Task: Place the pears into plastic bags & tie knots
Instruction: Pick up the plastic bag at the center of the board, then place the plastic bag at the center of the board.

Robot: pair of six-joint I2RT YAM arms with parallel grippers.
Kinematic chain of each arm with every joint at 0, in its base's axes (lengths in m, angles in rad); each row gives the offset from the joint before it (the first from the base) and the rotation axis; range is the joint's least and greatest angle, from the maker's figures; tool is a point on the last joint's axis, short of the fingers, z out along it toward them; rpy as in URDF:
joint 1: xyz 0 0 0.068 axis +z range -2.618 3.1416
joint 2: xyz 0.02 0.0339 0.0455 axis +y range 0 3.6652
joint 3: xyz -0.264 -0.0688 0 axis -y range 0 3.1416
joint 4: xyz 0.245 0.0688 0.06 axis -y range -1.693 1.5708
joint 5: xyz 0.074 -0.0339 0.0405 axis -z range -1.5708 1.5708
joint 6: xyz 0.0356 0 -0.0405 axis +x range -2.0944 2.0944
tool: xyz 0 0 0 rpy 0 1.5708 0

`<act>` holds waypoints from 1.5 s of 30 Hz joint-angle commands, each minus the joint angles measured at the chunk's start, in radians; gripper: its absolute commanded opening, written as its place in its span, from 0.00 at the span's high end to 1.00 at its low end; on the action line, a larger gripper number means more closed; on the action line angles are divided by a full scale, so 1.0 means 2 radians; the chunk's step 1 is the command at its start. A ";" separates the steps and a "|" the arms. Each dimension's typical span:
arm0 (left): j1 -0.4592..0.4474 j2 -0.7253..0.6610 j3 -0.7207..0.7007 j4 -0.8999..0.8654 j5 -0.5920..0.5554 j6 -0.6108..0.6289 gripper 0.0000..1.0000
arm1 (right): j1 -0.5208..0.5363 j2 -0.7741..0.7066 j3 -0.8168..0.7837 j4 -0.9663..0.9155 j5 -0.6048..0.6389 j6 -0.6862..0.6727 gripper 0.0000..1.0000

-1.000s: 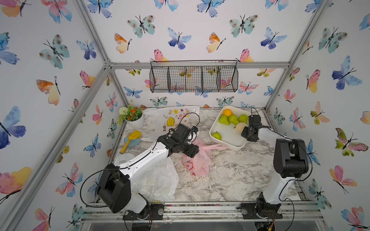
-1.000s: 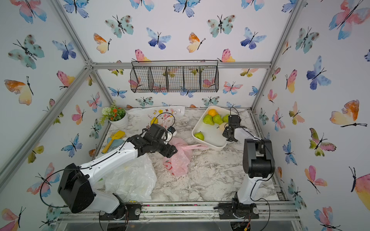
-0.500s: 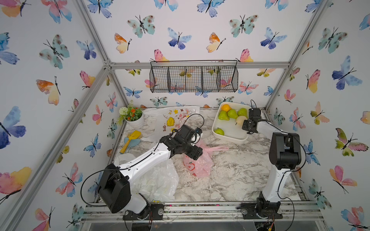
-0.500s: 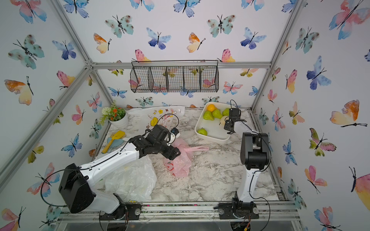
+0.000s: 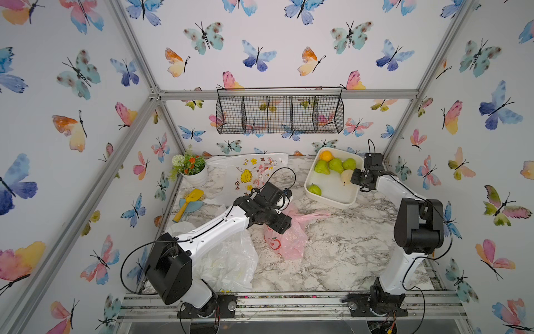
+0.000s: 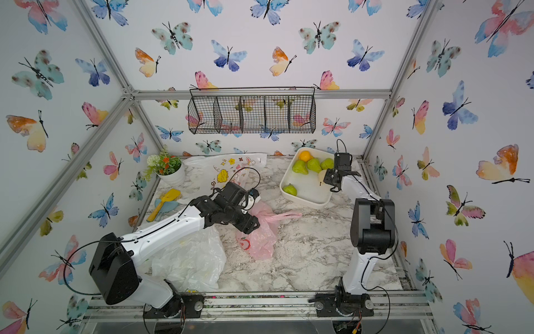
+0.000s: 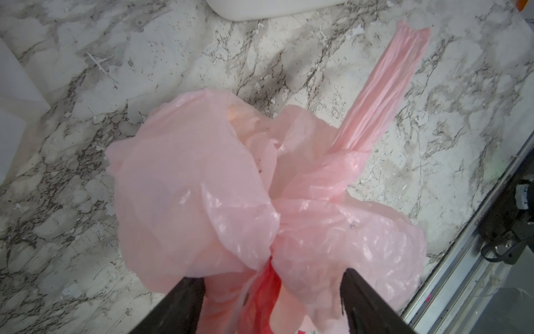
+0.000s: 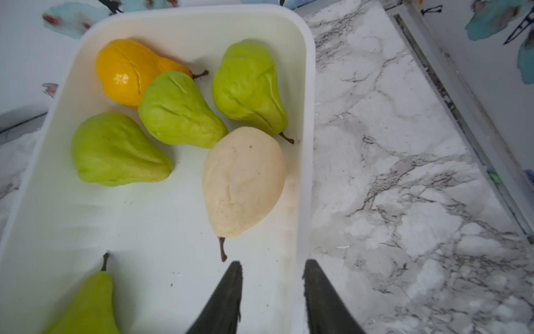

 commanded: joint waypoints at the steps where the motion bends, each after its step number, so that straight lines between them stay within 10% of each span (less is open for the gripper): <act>1: -0.004 -0.006 0.026 -0.051 -0.022 0.003 0.20 | 0.000 -0.013 0.012 -0.039 -0.012 0.011 0.52; 11: -0.003 -0.090 0.021 -0.050 -0.018 -0.013 0.12 | 0.000 -0.089 -0.046 -0.034 -0.059 0.035 0.46; 19: -0.006 0.000 0.009 -0.043 -0.061 0.025 0.17 | 0.000 -0.127 -0.053 -0.030 -0.087 0.038 0.47; 22: -0.019 0.040 0.027 -0.021 -0.055 0.028 0.34 | 0.000 -0.133 -0.050 -0.036 -0.100 0.035 0.47; 26: -0.043 0.059 0.070 -0.040 -0.034 0.022 0.86 | 0.000 -0.149 -0.041 -0.047 -0.103 0.026 0.47; 29: -0.067 0.053 0.114 -0.042 0.019 0.007 0.99 | 0.000 -0.162 -0.030 -0.050 -0.105 0.031 0.47; 37: -0.153 0.166 0.279 0.004 0.121 -0.014 1.00 | -0.006 -0.169 0.078 -0.099 -0.076 0.042 0.44; 45: -0.177 0.302 0.360 0.139 0.072 -0.045 0.89 | -0.020 -0.168 0.126 -0.126 -0.050 0.028 0.43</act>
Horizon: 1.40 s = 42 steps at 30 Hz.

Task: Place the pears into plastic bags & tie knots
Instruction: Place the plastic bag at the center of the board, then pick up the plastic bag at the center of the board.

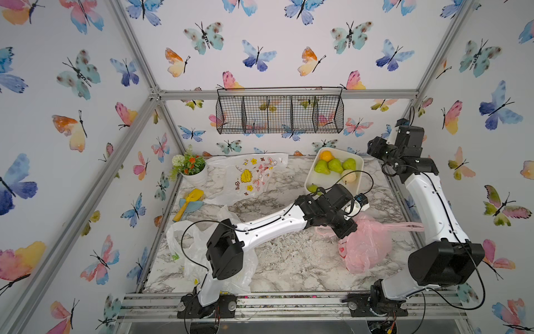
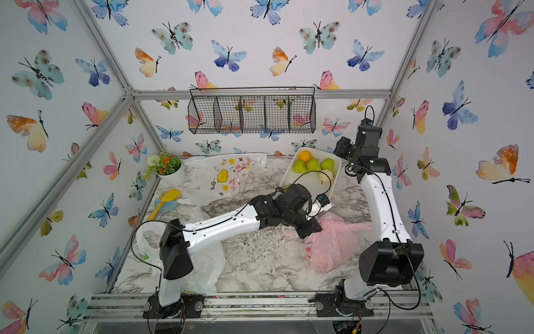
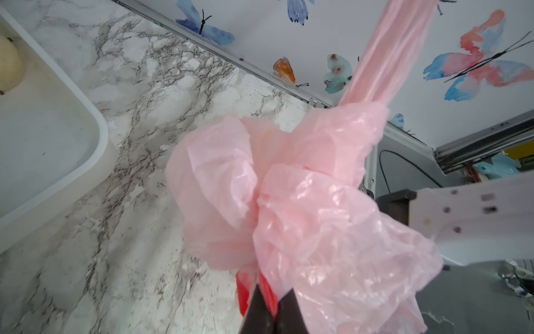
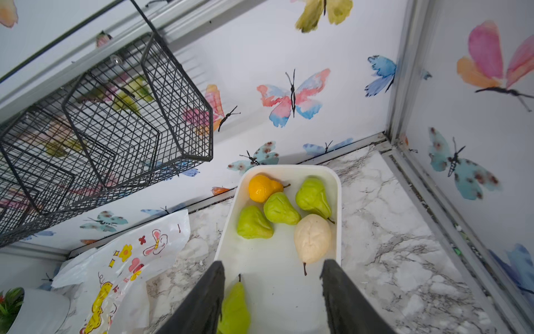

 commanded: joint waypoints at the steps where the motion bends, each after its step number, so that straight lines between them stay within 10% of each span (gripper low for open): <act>1: 0.000 0.044 0.027 0.075 -0.025 -0.015 0.85 | -0.004 -0.005 -0.009 -0.029 0.006 -0.003 0.43; 5: 0.003 0.039 0.050 0.071 -0.034 -0.014 0.61 | -0.004 -0.015 -0.034 -0.030 -0.013 0.002 0.45; 12: 0.070 -0.140 -0.128 0.113 -0.058 -0.030 0.33 | 0.035 -0.031 -0.055 -0.049 -0.052 -0.003 0.45; 18: 0.171 -0.306 -0.230 0.025 -0.135 -0.047 0.37 | 0.203 -0.025 -0.080 -0.034 -0.041 0.010 0.44; 28: 0.515 -0.481 -0.345 -0.038 -0.216 -0.090 0.39 | 0.471 0.135 -0.054 0.084 -0.139 0.047 0.24; 35: 0.562 -0.497 -0.339 -0.040 -0.234 -0.096 0.37 | 0.536 0.274 0.037 0.107 -0.174 0.048 0.13; 39: 0.561 -0.498 -0.338 -0.041 -0.211 -0.102 0.37 | 0.538 0.319 0.051 0.121 -0.180 0.051 0.20; 42: 0.560 -0.501 -0.332 -0.037 -0.211 -0.109 0.36 | 0.538 0.298 0.034 0.142 -0.183 0.033 0.55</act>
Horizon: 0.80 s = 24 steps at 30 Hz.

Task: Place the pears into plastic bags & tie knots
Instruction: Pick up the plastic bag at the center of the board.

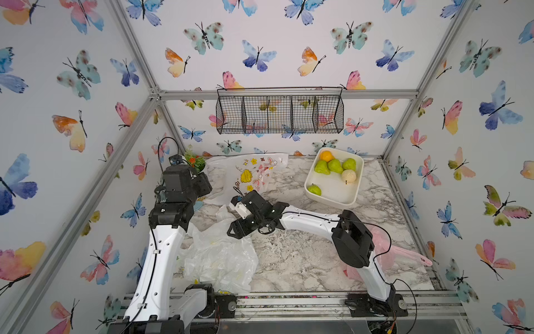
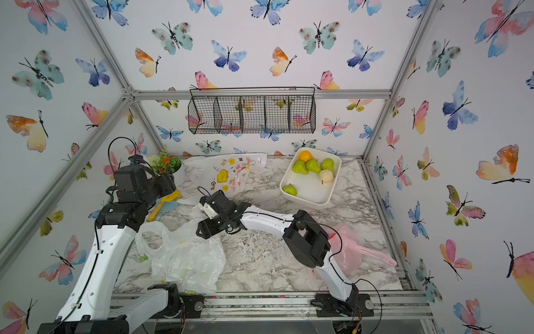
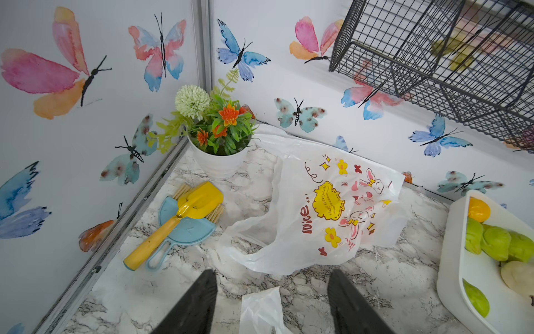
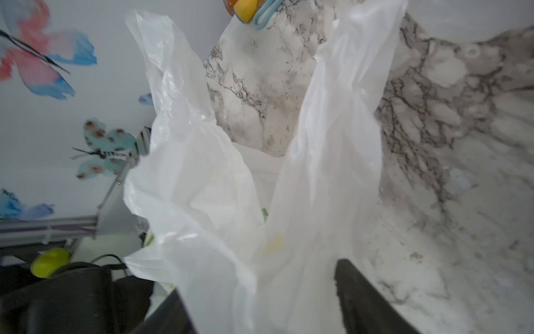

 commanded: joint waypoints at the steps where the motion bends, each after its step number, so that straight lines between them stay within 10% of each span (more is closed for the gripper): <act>1: -0.002 -0.009 0.021 -0.007 0.011 -0.013 0.36 | -0.004 -0.043 -0.024 0.049 -0.011 -0.015 0.66; 5: -0.015 0.010 0.068 -0.027 0.049 -0.009 0.34 | -0.014 -0.189 -0.174 0.179 0.023 -0.019 0.97; 11: -0.143 0.038 0.111 -0.005 0.002 -0.010 0.30 | -0.073 -0.359 -0.338 0.295 0.178 -0.024 0.97; 17: -0.152 0.041 0.121 0.035 0.102 -0.111 0.29 | -0.075 -0.415 -0.509 0.596 0.345 -0.073 0.97; 24: -0.153 0.003 0.050 0.078 0.186 -0.210 0.26 | -0.075 -0.399 -0.557 0.705 0.418 -0.082 0.97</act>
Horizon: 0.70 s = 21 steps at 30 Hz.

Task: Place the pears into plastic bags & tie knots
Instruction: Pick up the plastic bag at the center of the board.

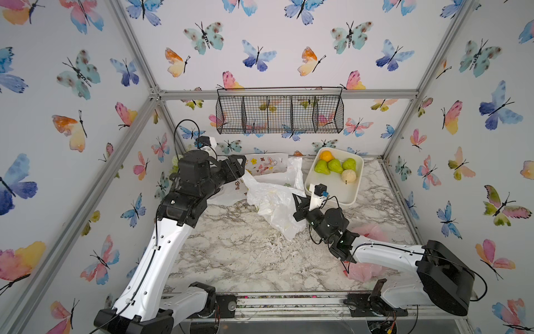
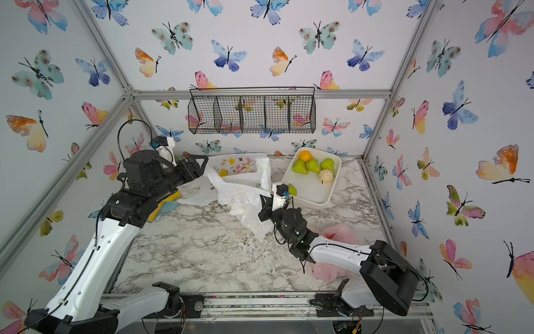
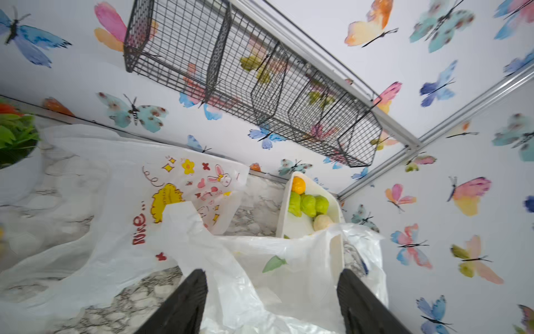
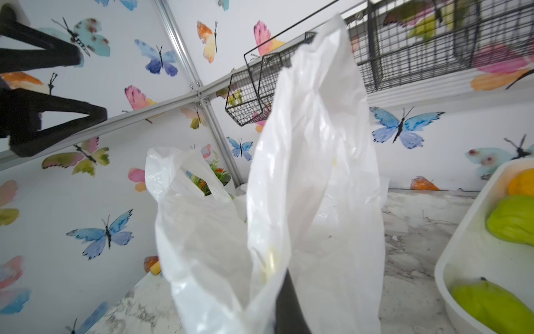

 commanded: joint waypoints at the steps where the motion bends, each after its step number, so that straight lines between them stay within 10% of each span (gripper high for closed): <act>1: -0.002 -0.024 -0.059 0.034 0.052 -0.070 0.25 | 0.002 0.002 -0.005 0.109 0.065 -0.010 0.97; 6: -0.001 -0.017 -0.148 0.147 0.083 -0.123 0.16 | 0.010 0.014 -0.008 0.119 0.068 0.006 0.96; 14: -0.004 0.052 -0.087 0.203 0.118 -0.125 0.11 | 0.031 0.045 -0.011 0.149 0.078 0.004 0.96; 21: -0.010 0.111 -0.055 0.135 0.024 -0.029 0.15 | 0.048 0.073 -0.001 0.166 0.079 0.007 0.92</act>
